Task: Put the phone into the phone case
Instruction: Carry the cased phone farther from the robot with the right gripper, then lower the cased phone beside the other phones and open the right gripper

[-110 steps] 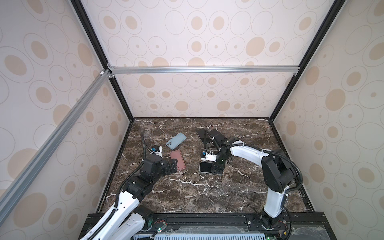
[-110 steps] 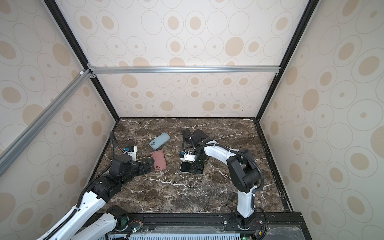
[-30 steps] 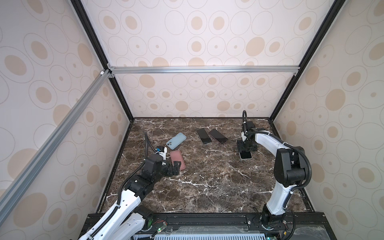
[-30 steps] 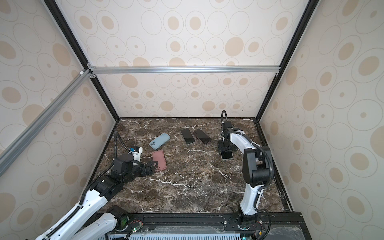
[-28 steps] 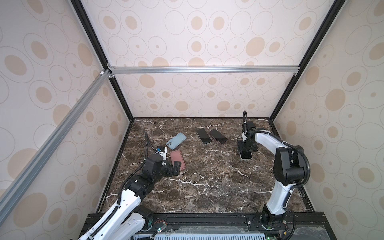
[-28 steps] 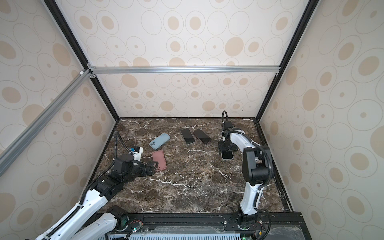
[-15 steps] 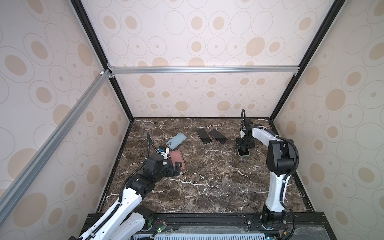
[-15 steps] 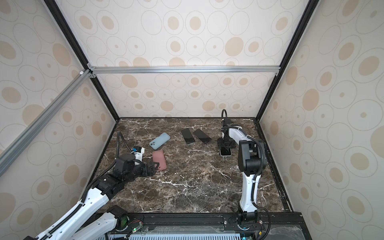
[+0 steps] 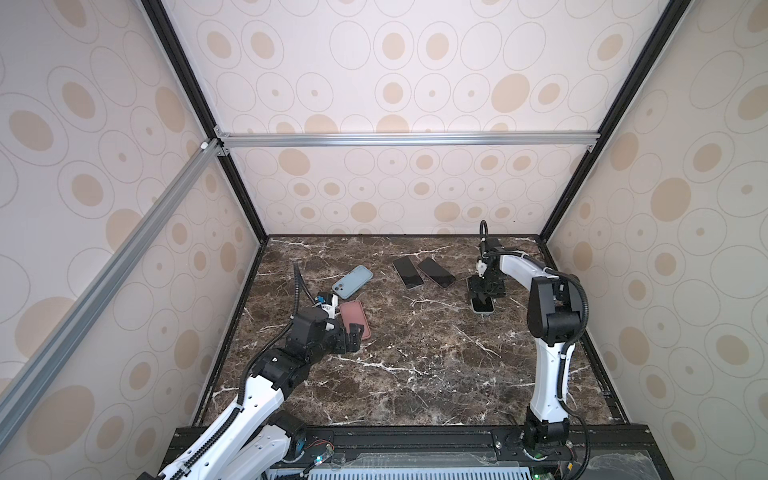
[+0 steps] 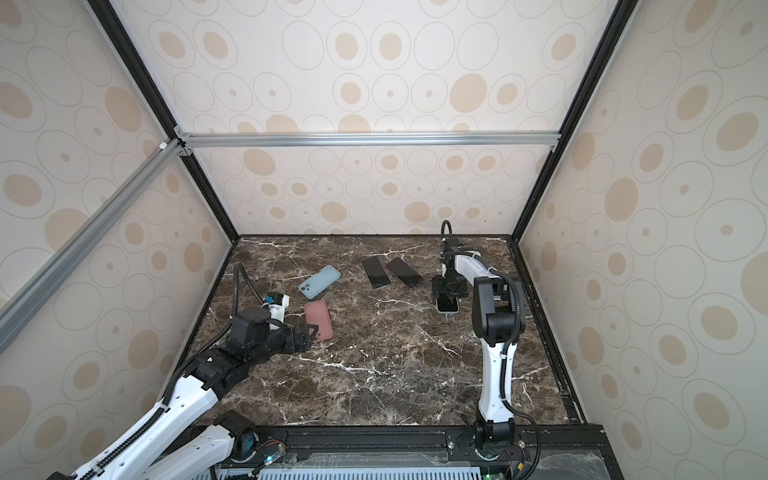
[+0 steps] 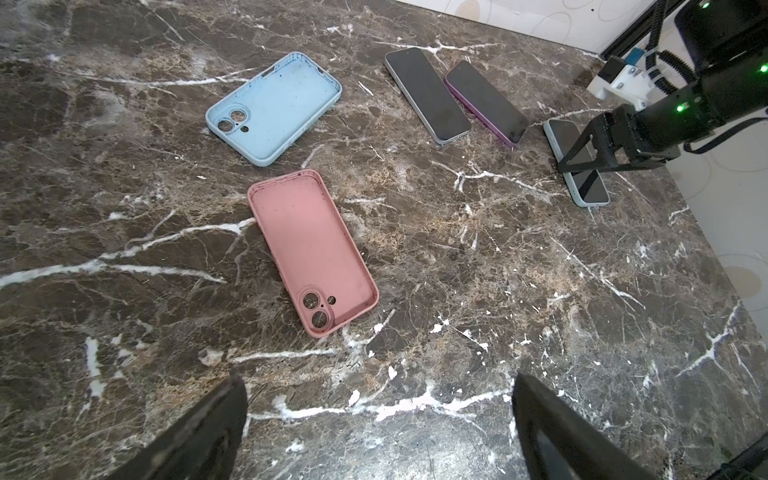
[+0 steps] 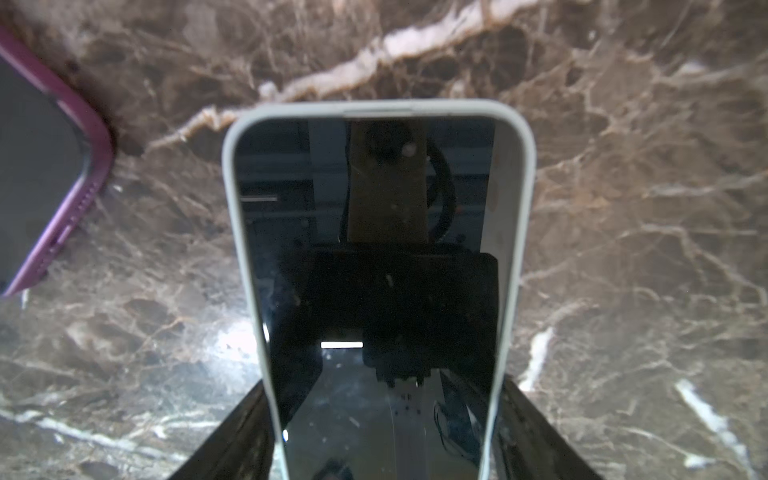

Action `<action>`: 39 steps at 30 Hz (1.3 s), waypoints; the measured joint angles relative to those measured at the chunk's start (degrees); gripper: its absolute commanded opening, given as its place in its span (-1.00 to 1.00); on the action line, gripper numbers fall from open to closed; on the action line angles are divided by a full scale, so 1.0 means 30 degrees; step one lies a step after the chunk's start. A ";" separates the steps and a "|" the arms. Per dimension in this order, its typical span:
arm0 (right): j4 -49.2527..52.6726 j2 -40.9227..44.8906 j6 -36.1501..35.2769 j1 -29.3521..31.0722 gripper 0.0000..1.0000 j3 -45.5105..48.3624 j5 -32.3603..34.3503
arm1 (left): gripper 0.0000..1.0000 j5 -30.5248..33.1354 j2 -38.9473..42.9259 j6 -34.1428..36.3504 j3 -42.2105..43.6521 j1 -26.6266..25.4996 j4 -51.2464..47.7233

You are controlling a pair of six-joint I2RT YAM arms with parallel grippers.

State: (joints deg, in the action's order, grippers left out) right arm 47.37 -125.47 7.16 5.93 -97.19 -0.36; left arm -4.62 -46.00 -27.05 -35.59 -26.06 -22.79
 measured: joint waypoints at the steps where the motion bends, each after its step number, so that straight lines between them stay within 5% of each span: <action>1: 0.0007 0.0000 0.0029 -0.0007 0.07 -0.0007 -0.0036 | 1.00 0.0000 -0.0007 0.0000 0.0000 0.0000 0.0000; 18: 0.0007 -0.0015 0.0051 -0.0022 0.69 -0.0007 -0.0474 | 1.00 0.0401 -0.0095 -0.0036 0.0000 0.0007 0.0000; 39: 0.0430 0.2200 0.0022 -0.0058 0.91 0.1450 -0.0750 | 1.00 0.1013 -0.0925 -0.0240 0.0240 0.0117 0.0007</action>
State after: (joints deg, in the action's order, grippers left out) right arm 48.66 -118.87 7.22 5.76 -92.84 -2.61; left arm -1.58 -48.77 -27.77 -34.87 -25.71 -22.76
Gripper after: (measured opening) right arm 0.955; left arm 0.998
